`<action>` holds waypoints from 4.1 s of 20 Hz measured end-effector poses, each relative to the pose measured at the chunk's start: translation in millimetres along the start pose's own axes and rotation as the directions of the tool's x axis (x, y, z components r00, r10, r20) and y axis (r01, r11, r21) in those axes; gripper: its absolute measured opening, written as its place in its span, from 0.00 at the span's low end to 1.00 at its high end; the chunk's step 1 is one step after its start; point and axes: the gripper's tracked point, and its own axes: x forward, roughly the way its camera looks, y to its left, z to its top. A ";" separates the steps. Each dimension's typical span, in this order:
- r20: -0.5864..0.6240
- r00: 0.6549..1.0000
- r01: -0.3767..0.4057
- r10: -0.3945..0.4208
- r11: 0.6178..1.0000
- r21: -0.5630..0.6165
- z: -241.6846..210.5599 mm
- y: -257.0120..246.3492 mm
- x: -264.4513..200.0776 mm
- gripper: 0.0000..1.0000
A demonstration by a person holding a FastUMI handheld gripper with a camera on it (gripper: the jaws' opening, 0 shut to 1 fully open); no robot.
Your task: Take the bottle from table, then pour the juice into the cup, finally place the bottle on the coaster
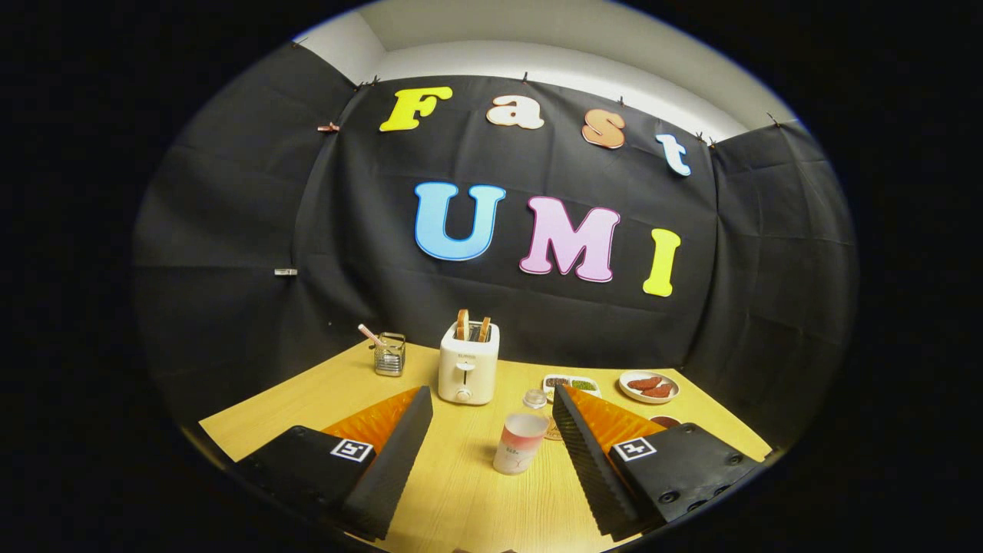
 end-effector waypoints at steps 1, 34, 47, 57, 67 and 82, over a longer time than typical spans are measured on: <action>-0.010 1.000 -0.001 0.001 1.000 -0.001 -5.9 1.8 2.1 0.97; -0.186 0.970 0.174 -0.158 0.982 0.074 -145.2 -52.5 119.0 0.97; -0.238 0.954 0.204 -0.183 0.977 0.066 -173.1 -64.7 164.7 0.97; -0.248 0.955 0.192 -0.164 0.977 0.094 -174.1 -59.4 165.7 0.77; -0.254 0.960 0.173 -0.121 0.966 0.192 -149.8 -68.0 158.8 0.71; -0.258 0.966 0.166 0.009 0.744 0.647 -90.6 -131.4 141.4 0.71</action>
